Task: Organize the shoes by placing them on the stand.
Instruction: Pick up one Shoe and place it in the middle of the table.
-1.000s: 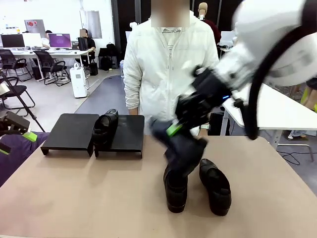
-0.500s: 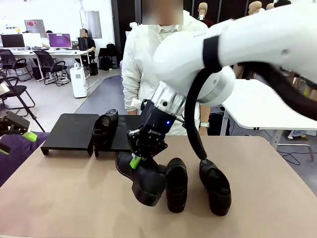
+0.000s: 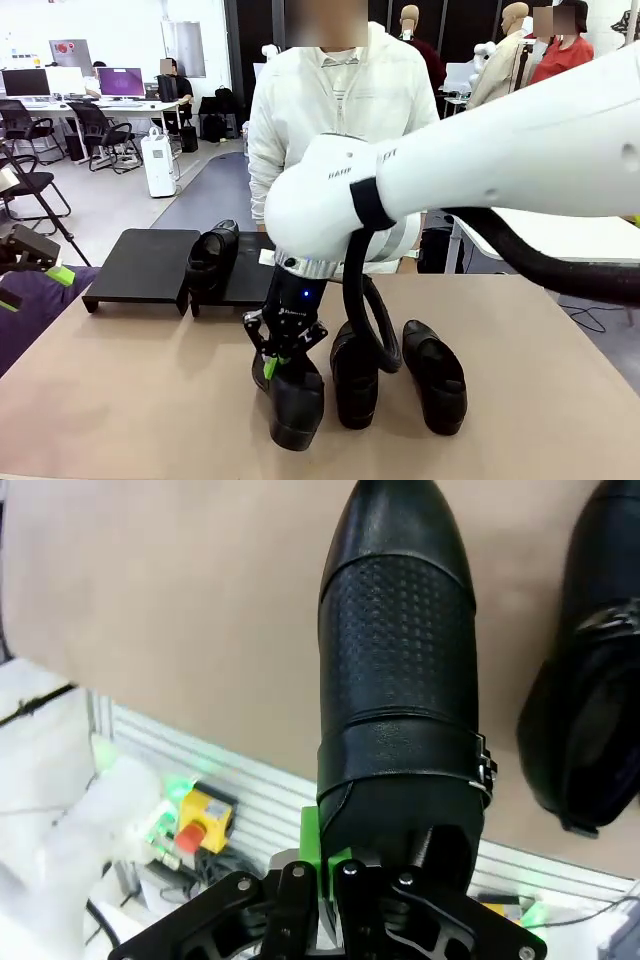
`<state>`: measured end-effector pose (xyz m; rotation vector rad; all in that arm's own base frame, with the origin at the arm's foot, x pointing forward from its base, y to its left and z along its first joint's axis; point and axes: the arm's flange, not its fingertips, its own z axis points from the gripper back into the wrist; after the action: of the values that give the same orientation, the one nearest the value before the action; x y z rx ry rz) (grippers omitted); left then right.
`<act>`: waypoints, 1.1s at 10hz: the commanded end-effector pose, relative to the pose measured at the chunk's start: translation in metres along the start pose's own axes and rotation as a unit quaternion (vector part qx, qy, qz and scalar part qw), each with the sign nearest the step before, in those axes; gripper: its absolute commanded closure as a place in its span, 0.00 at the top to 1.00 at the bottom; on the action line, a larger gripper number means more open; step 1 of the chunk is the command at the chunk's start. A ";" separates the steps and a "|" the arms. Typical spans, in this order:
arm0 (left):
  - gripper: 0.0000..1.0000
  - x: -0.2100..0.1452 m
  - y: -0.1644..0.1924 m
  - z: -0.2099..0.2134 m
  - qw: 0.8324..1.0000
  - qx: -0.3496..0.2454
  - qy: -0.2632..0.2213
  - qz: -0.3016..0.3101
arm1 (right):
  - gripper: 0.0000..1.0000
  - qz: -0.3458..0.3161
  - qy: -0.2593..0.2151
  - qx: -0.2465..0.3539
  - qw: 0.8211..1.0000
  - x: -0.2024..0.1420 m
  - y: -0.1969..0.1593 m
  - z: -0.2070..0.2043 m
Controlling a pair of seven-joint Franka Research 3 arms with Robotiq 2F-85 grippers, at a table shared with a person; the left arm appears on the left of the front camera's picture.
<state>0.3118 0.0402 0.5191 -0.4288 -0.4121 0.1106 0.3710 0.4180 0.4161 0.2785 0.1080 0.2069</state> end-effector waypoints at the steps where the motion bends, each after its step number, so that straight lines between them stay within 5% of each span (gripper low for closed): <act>1: 1.00 0.001 0.002 0.001 1.000 -0.013 -0.001 -0.006 | 0.00 -0.030 -0.053 -0.030 0.998 0.016 0.005 -0.009; 6: 1.00 0.001 0.002 0.001 1.000 -0.013 -0.001 -0.006 | 0.00 -0.011 -0.080 -0.029 0.996 0.027 0.000 -0.031; 7: 1.00 0.001 0.002 0.001 1.000 -0.013 -0.001 -0.006 | 0.20 -0.008 -0.073 -0.019 0.997 0.027 -0.001 -0.031; 8: 1.00 0.001 0.002 0.001 1.000 -0.013 -0.001 -0.006 | 0.78 -0.003 -0.065 -0.011 0.998 0.027 -0.001 -0.030; 9: 1.00 0.001 0.002 0.001 1.000 -0.013 -0.001 -0.006 | 1.00 -0.003 -0.065 -0.008 0.998 0.026 -0.003 -0.028; 11: 1.00 0.001 0.002 0.001 1.000 -0.013 -0.001 -0.006 | 1.00 0.001 -0.069 0.005 0.998 0.022 -0.005 -0.015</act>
<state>0.3118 0.0402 0.5191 -0.4289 -0.4120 0.1106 0.3925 0.4310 0.3888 0.2582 -0.0235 0.1651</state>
